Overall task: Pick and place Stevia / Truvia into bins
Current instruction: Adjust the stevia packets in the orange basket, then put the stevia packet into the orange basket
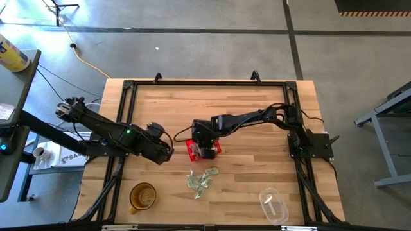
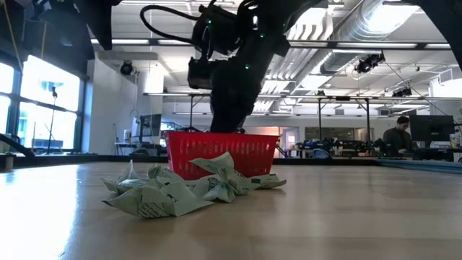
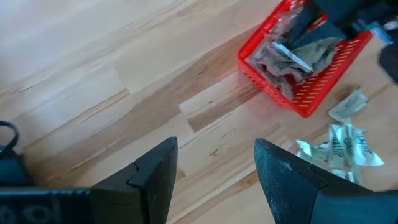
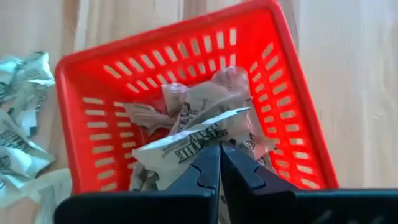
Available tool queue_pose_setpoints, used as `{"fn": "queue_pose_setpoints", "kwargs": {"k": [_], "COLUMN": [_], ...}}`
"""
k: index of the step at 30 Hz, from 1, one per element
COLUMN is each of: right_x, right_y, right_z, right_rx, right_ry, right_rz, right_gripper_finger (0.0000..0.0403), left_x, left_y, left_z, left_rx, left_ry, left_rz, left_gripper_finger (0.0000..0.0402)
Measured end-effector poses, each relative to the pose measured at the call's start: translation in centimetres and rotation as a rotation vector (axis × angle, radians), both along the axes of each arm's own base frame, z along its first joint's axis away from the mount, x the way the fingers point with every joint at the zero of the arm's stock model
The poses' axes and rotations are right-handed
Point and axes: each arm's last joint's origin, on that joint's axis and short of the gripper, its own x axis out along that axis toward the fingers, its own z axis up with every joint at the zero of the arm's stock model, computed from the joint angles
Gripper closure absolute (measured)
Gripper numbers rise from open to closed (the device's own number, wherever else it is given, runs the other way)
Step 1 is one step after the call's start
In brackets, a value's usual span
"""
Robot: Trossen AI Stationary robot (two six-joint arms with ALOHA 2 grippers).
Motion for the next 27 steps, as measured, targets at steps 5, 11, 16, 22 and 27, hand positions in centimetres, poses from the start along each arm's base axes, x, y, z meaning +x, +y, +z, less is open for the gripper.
{"fn": "queue_pose_setpoints", "kwargs": {"k": [5,11,16,22,27], "right_x": [-1.4,-3.5,-5.5,-7.4,-8.1], "right_y": [-0.3,-0.3,-0.1,3.6,9.7], "right_z": [2.3,6.2,8.8,9.4,8.1], "right_rx": [-0.050,-0.097,-0.058,-0.009,-0.047], "right_ry": [0.041,0.040,0.070,0.196,0.154], "right_rz": [-0.030,-0.071,-0.194,-0.209,-0.105], "right_gripper_finger": [0.0394,0.0392,0.0356,0.0245,0.0170], "left_x": [0.4,0.9,1.4,2.5,3.2], "left_y": [-0.2,-0.4,0.3,0.0,-1.4], "left_z": [0.1,0.0,-1.8,-4.0,-5.4], "left_rx": [-0.003,0.000,0.007,0.025,0.010], "left_ry": [-0.027,-0.034,0.010,-0.035,-0.160], "left_rz": [-0.038,-0.165,-0.283,-0.564,-0.855], "left_gripper_finger": [0.0154,0.0154,0.0153,0.0153,0.0153]}}
